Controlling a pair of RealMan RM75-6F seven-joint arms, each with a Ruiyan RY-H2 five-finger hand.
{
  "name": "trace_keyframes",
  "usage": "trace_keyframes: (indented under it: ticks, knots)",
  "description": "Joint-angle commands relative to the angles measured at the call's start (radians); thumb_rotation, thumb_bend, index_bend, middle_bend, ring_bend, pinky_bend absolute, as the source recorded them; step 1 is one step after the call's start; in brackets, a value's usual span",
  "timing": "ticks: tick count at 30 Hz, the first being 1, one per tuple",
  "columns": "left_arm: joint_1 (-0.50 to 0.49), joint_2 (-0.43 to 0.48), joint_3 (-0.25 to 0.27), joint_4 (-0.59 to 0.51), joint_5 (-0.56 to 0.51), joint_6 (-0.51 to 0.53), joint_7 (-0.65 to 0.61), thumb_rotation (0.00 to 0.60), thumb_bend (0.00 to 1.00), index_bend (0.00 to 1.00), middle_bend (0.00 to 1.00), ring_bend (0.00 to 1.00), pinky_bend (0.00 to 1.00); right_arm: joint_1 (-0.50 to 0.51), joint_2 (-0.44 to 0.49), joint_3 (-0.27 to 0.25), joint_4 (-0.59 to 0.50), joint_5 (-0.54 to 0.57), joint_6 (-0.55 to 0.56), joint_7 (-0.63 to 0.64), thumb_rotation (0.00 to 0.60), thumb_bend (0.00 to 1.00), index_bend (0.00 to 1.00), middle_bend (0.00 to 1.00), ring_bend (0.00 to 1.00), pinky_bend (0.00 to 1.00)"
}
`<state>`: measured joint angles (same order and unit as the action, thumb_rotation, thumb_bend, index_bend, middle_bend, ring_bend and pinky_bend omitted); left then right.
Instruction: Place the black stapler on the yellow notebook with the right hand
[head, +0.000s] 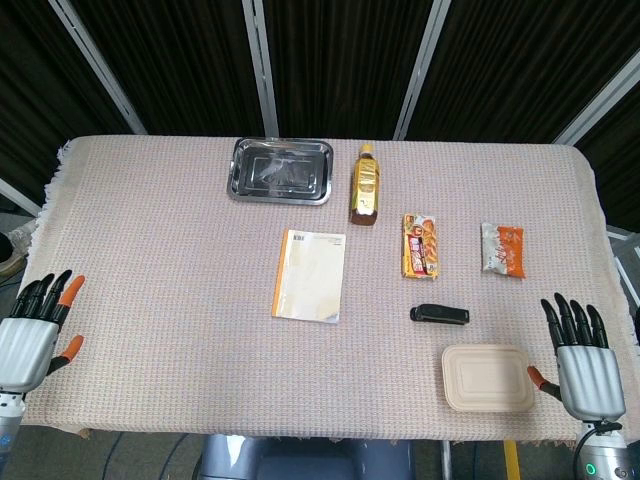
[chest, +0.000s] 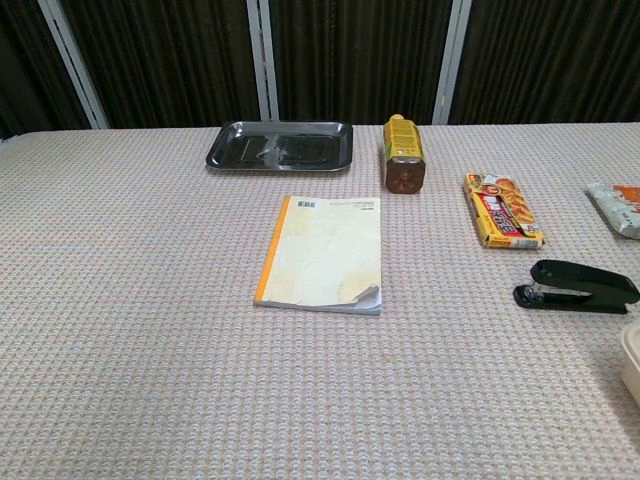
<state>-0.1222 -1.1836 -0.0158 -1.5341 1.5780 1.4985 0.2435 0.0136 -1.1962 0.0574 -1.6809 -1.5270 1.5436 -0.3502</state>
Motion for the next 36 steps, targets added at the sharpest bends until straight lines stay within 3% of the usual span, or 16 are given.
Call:
trace_keyframes:
  ticks: [1,12,18,25,36]
  knots:
    - [-0.005,-0.001,-0.006,0.0,-0.009,-0.008,-0.001,0.6,0.3,0.0,0.0,0.0,0.11,0.005,-0.002,0.0,0.003,0.003,-0.009,-0.004,0.6,0.11,0.0,0.0,0.0,0.0]
    - [-0.036,-0.008,-0.026,-0.004,-0.053,-0.067,0.013,0.6,0.3,0.0,0.0,0.0,0.11,0.065,-0.021,-0.003,0.026,0.014,-0.117,0.045,0.6,0.11,0.03,0.0,0.0,0.01]
    - [-0.05,-0.017,-0.025,0.022,-0.047,-0.083,-0.017,0.6,0.3,0.0,0.0,0.0,0.11,0.112,-0.118,0.002,0.086,-0.018,-0.149,-0.004,0.6,0.12,0.18,0.08,0.06,0.2]
    - [-0.064,-0.017,-0.034,0.022,-0.076,-0.111,-0.01,0.6,0.3,0.0,0.0,0.0,0.11,0.197,-0.21,0.038,0.102,0.006,-0.243,-0.074,0.6,0.17,0.27,0.17,0.17,0.29]
    - [-0.065,-0.018,-0.03,0.013,-0.096,-0.122,0.013,0.6,0.3,0.0,0.0,0.0,0.11,0.294,-0.302,0.094,0.165,0.109,-0.353,-0.129,0.6,0.19,0.25,0.19,0.21,0.31]
